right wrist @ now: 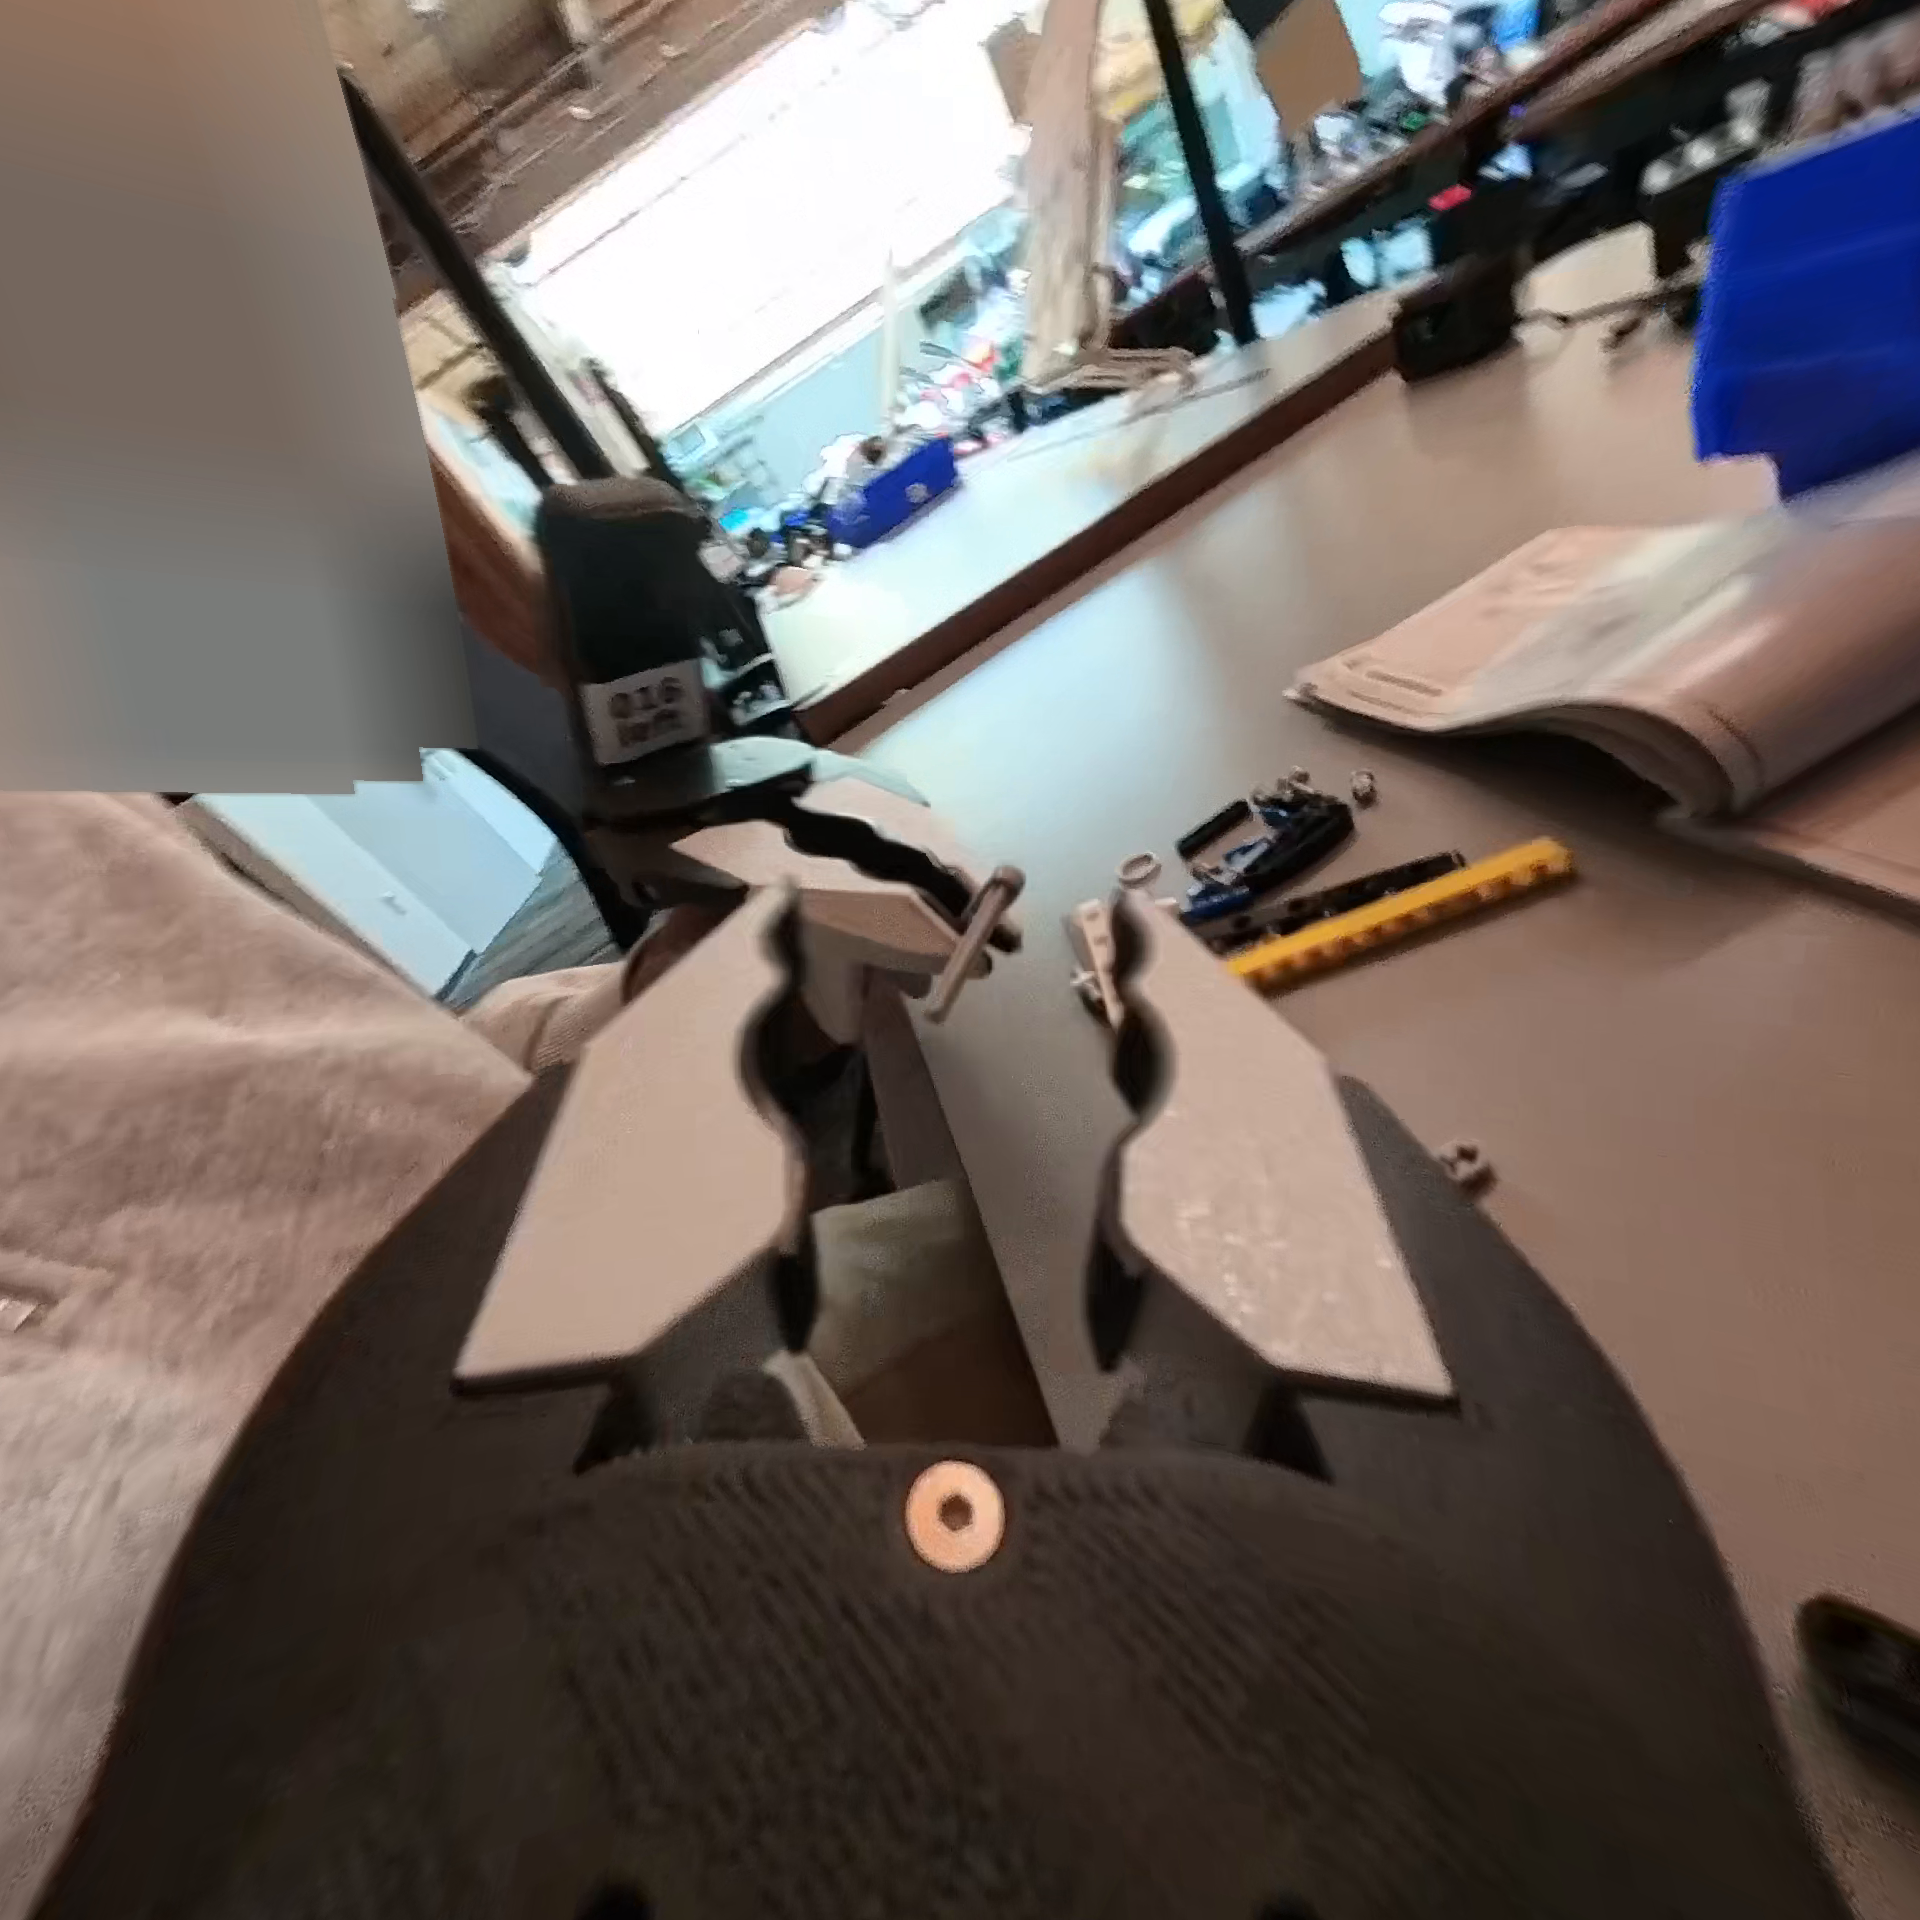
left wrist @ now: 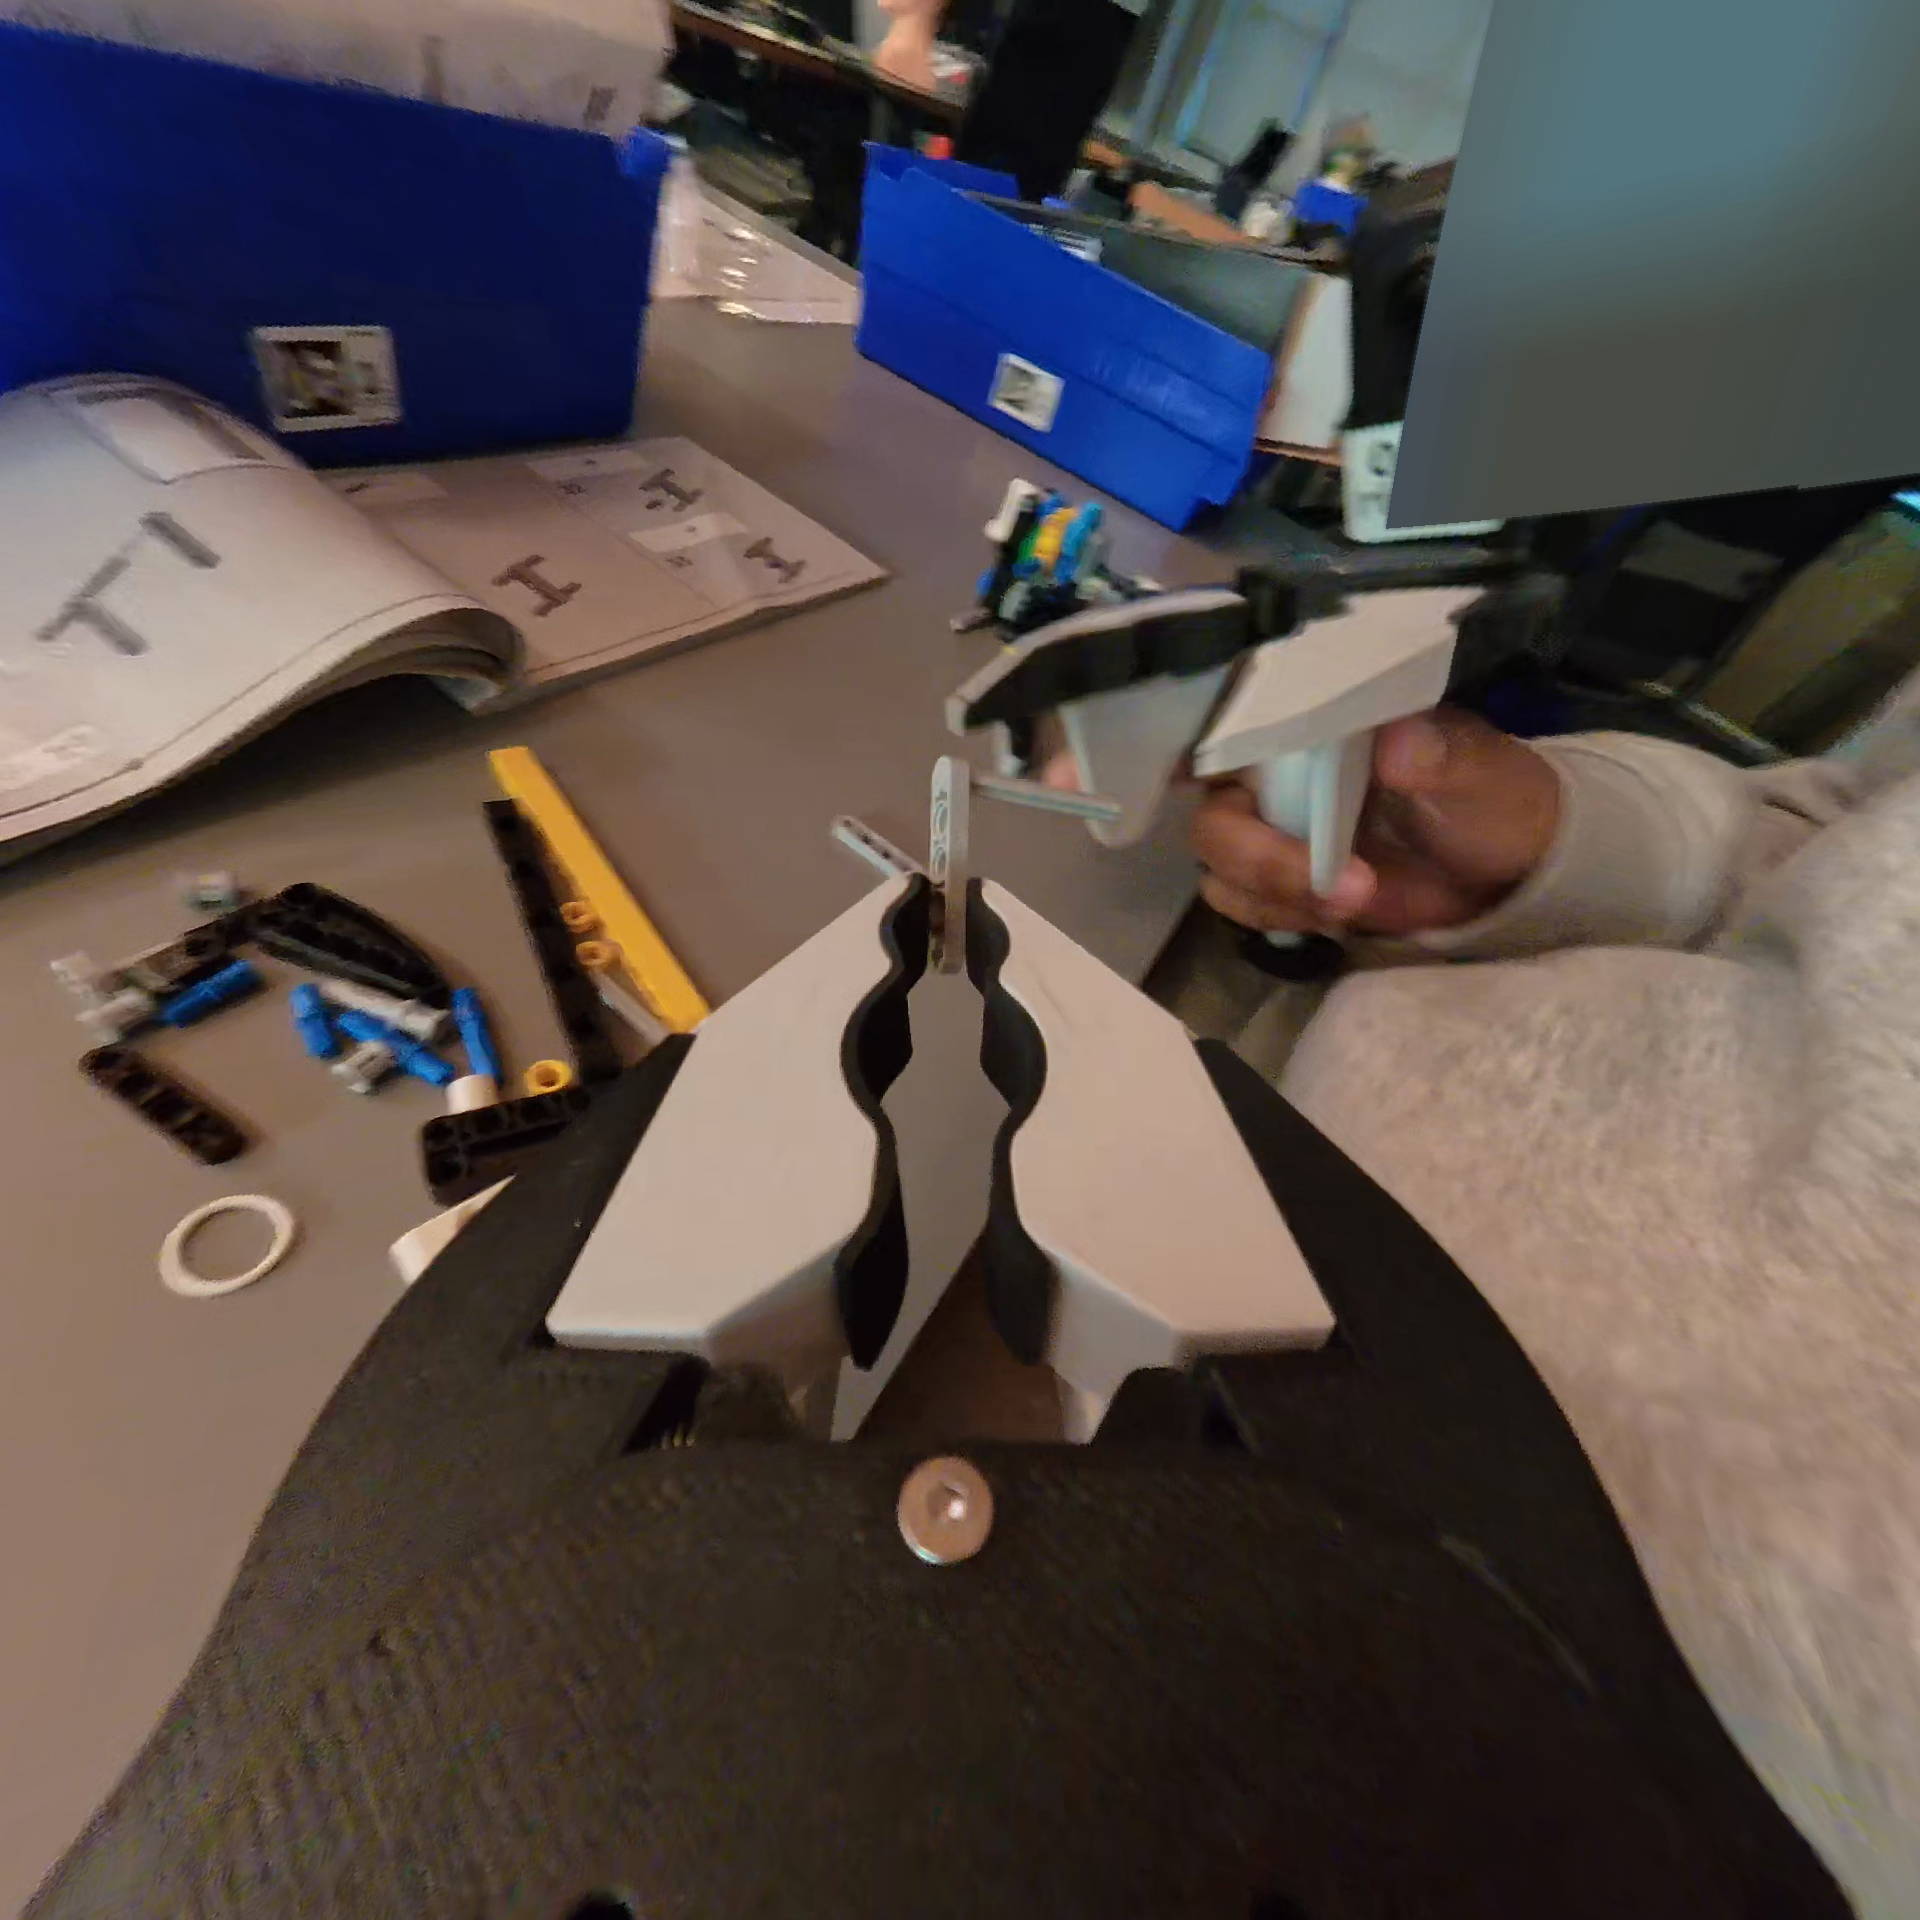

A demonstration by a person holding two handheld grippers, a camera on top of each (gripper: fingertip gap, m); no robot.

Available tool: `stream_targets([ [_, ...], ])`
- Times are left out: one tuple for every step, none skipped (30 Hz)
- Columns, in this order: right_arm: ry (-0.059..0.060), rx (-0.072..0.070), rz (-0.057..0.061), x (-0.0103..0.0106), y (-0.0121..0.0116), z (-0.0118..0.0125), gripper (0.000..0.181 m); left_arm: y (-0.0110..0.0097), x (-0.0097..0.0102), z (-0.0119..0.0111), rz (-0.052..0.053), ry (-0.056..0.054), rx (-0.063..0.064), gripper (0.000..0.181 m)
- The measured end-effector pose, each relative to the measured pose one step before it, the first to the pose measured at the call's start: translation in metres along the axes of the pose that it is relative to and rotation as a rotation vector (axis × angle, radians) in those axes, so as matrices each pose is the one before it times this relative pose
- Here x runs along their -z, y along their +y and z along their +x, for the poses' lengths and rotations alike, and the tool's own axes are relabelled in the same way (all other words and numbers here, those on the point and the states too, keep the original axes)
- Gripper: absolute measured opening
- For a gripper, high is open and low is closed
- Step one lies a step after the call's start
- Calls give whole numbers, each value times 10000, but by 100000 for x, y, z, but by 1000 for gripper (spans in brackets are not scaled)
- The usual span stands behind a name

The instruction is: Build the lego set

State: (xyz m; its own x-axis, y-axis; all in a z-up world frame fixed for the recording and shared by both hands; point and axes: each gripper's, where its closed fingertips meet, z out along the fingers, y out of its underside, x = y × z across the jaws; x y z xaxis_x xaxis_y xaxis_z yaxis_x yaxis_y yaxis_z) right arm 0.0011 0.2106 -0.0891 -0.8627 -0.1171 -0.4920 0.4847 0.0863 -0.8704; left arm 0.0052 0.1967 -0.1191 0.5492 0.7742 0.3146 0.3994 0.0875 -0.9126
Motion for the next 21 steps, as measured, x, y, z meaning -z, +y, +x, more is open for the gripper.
stream_targets([
  [-414,184,87,386,-401,-383,71,14,65,694,22,640,145,3],
  [-337,94,109,431,-396,-261,75,-205,84,340,147,435,380,3],
  [-339,-15,194,391,-463,-315,77,-383,104,436,288,465,372,3],
  [-392,-116,299,284,-538,-465,77,-403,86,725,285,628,334,3],
  [-406,-196,336,126,-507,-568,77,-346,30,736,225,589,300,3],
  [-395,-179,317,-35,-398,-647,76,-274,-42,702,202,530,251,3],
  [-356,-65,244,-159,-174,-655,73,-175,-99,648,151,475,251,2],
  [-234,60,102,-257,112,-524,68,-122,-137,468,118,346,234,2],
  [-99,153,-72,-303,379,-340,66,-53,-122,365,86,274,187,2],
  [-71,201,-173,-288,464,-302,64,15,-127,358,28,267,153,2],
  [-38,171,-150,-230,325,-234,62,7,-85,233,16,185,114,2],
  [-16,128,-36,-145,62,-189,59,-7,-43,122,23,88,53,2],
  [-16,82,85,-39,-145,-162,55,12,-2,54,8,43,17,2],
  [-23,39,128,25,-218,-112,48,-20,1,63,12,45,3,0],
  [-34,6,121,34,-180,-98,44,-30,6,53,26,34,15,0],
  [-24,-18,85,13,-113,-59,44,-26,-5,56,21,37,19,0],
  [-8,-28,11,-45,29,-1,45,-5,-18,29,9,22,12,0],
  [-21,-37,-35,-100,98,-25,47,34,-30,-24,-11,-16,-1,0],
  [-9,-49,-50,-123,117,-16,48,41,-35,-24,-21,-31,-27,0],
  [-8,-39,-46,-123,106,-23,49,54,-36,-31,-34,-40,-32,0],
  [3,-36,-32,-111,80,-6,49,52,-29,-58,-32,-67,-47,0],
])
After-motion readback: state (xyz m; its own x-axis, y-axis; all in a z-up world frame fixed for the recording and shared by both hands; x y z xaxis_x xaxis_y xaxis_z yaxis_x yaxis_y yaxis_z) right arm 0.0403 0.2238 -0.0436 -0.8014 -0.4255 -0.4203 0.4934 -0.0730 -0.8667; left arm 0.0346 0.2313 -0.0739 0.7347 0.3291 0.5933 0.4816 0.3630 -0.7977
